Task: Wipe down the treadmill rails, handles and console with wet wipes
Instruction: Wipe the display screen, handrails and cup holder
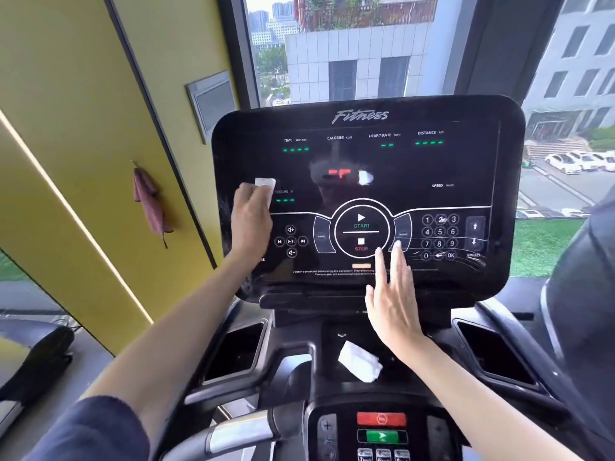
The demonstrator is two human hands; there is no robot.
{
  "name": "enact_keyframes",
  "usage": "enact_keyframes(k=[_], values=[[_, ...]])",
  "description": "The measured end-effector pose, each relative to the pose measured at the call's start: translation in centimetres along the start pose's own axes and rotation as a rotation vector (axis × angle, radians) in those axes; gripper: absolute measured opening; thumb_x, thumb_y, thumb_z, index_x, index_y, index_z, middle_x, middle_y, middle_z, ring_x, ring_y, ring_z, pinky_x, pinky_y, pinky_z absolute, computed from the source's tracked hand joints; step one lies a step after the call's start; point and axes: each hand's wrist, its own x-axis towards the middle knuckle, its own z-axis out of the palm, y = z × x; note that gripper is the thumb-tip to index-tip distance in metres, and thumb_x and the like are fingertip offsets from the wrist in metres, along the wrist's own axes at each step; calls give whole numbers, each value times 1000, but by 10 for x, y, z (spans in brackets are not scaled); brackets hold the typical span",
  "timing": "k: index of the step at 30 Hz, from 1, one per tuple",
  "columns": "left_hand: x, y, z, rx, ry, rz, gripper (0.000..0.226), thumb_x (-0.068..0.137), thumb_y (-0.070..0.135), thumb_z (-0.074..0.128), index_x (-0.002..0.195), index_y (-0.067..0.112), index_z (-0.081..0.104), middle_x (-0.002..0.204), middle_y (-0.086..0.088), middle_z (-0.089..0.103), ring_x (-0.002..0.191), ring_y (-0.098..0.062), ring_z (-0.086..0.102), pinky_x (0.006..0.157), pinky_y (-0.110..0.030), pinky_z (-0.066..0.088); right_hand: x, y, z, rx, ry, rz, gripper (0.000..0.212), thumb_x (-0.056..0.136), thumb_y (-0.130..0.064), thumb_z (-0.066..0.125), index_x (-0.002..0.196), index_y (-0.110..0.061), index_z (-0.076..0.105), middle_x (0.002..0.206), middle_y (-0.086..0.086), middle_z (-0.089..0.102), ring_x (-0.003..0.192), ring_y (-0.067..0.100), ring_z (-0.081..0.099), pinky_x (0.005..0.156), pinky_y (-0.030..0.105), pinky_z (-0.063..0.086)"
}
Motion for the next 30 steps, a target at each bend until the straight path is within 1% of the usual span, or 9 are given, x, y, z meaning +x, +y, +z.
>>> enact_keyframes(k=[6, 9, 13, 15, 18, 20, 22, 27, 30], values=[[-76, 10, 25, -92, -706, 734, 57, 71, -8, 31, 113, 15, 61, 104, 0, 46, 92, -20, 47, 52, -35, 54, -1, 13, 2, -21, -60, 13, 80, 83, -20, 67, 146, 6, 26, 153, 31, 17, 141, 40, 27, 107, 53, 38], [-33, 8, 13, -14, -573, 527, 46, 83, -7, 36, 117, 12, 62, 105, 0, 46, 93, -20, 47, 63, -35, 53, -1, 16, 2, -33, -71, 2, 81, 84, -22, 66, 146, 7, 23, 153, 30, 18, 141, 39, 26, 107, 53, 38], [10, 4, 12, -25, -61, 160, 46, 78, -21, 51, 111, 10, 64, 95, -13, 52, 85, -27, 49, 65, -38, 49, -2, 14, 1, -18, -62, 11, 82, 83, -20, 68, 146, 8, 24, 152, 30, 19, 141, 39, 26, 107, 53, 37], [-12, 19, 20, -60, -139, 214, 54, 77, -18, 41, 115, 18, 56, 98, -9, 49, 87, -25, 45, 71, -33, 44, -2, 14, 1, -13, -60, 14, 82, 82, -20, 69, 145, 8, 25, 152, 29, 20, 141, 39, 27, 107, 53, 37], [-62, 28, 32, 11, -625, 691, 70, 66, -19, 44, 123, 22, 46, 109, -3, 45, 95, -19, 39, 62, -36, 51, -2, 13, 0, -24, -65, 14, 80, 83, -22, 67, 145, 8, 26, 153, 29, 20, 141, 38, 27, 108, 53, 37], [-59, 20, 31, 40, -719, 860, 63, 72, -13, 46, 128, 16, 47, 114, -1, 42, 100, -20, 41, 56, -38, 55, -1, 14, -1, -32, -66, 10, 81, 82, -23, 68, 145, 8, 27, 152, 30, 21, 140, 39, 29, 107, 52, 36], [-31, 17, 25, 2, -629, 617, 54, 80, -7, 39, 128, 15, 50, 114, -1, 39, 101, -22, 41, 70, -41, 54, 1, 15, -3, -37, -64, -18, 83, 80, -21, 70, 145, 8, 27, 152, 30, 20, 140, 39, 28, 108, 53, 36], [14, 23, 29, -5, -95, 140, 73, 68, -28, 40, 124, 17, 49, 103, -16, 47, 87, -30, 42, 74, -38, 44, 6, 15, -7, -58, -43, -74, 82, 79, -16, 68, 145, 7, 27, 153, 29, 19, 142, 37, 24, 109, 53, 34], [-26, 46, 47, -42, -306, 324, 76, 64, -26, 39, 125, 18, 47, 108, -13, 48, 91, -29, 44, 76, -41, 46, 6, 16, -7, -73, -52, -40, 82, 80, -17, 67, 146, 7, 25, 153, 29, 17, 142, 38, 23, 109, 53, 34]])
